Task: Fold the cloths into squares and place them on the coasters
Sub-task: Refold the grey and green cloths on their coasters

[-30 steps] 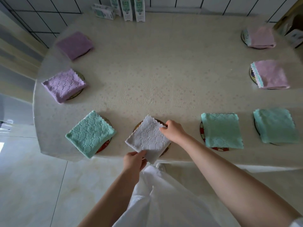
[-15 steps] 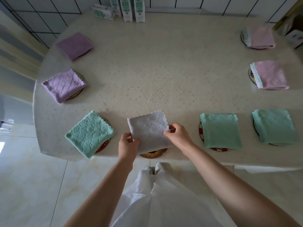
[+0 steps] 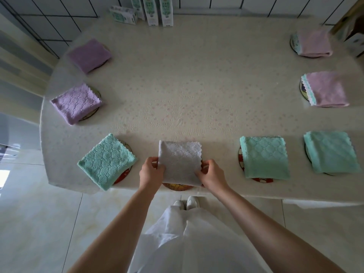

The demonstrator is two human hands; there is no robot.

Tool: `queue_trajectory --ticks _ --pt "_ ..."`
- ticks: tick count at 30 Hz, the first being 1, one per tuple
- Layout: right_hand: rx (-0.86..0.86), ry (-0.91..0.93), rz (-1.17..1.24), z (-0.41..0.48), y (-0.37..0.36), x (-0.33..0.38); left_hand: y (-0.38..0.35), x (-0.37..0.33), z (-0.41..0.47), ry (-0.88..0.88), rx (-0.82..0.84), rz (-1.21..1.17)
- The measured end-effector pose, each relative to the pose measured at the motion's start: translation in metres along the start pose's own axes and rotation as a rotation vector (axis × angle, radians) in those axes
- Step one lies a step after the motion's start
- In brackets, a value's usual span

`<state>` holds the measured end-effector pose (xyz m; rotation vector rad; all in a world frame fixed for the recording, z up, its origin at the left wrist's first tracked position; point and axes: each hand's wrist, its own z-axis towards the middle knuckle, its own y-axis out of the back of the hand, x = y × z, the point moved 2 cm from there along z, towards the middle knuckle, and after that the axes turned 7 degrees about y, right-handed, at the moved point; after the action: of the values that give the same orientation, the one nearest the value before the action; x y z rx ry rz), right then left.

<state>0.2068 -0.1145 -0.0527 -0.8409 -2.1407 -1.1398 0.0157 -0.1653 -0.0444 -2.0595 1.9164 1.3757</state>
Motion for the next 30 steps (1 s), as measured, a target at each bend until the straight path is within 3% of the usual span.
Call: queue_trajectory --ticks 10,15,22,27,30 --pt "-0.067 0.258 -0.335 -0.006 0.007 0.003 0.013 0.020 -0.002 -0.140 -0.109 0.205" --pt "-0.076 0.425 -0.438 -0.002 0.001 0.041 0.049 0.027 -0.001 -0.100 -0.246 0.093" --pt "0.019 0.484 -0.405 0.011 -0.063 0.102 0.115 0.051 0.024 -0.019 -0.374 -0.020" --pt "0.042 0.498 -0.387 0.018 -0.123 0.141 0.160 0.077 0.054 0.090 -0.267 -0.096" --pt "0.040 0.431 -0.332 0.021 -0.149 0.161 0.177 0.089 0.067 0.330 -0.043 -0.309"
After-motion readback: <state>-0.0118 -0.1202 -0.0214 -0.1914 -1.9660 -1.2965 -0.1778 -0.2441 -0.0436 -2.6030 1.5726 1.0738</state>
